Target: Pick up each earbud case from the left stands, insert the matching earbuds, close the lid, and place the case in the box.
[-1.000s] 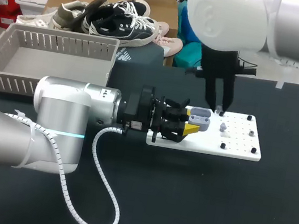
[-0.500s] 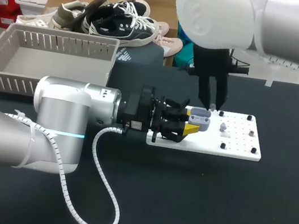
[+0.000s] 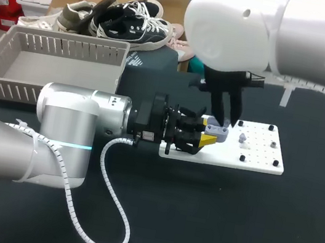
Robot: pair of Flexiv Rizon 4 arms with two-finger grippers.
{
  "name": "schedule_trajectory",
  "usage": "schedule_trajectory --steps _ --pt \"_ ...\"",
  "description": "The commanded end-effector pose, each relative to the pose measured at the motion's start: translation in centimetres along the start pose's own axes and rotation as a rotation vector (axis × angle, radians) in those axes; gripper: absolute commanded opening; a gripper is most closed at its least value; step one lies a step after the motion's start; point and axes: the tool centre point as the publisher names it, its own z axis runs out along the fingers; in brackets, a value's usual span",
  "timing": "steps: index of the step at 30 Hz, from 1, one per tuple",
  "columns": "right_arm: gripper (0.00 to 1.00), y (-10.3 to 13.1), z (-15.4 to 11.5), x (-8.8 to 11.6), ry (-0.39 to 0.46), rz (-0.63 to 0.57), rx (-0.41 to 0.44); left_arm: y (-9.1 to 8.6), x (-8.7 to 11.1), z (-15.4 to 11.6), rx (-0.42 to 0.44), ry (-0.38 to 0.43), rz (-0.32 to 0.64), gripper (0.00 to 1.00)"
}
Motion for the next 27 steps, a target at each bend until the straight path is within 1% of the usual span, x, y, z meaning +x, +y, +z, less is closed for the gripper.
schedule_trajectory --steps 1,14,27 --pt "0.0 0.4 0.4 -0.3 0.002 0.005 0.005 0.0 0.1 0.1 -0.002 -0.001 0.001 0.0" --pt "0.0 0.8 1.1 -1.2 0.027 0.005 0.017 0.0 0.1 0.1 -0.002 -0.001 0.001 0.0" --pt "0.0 1.1 1.3 -1.5 0.045 0.002 0.031 0.0 0.1 0.1 -0.002 -0.001 0.001 0.0"
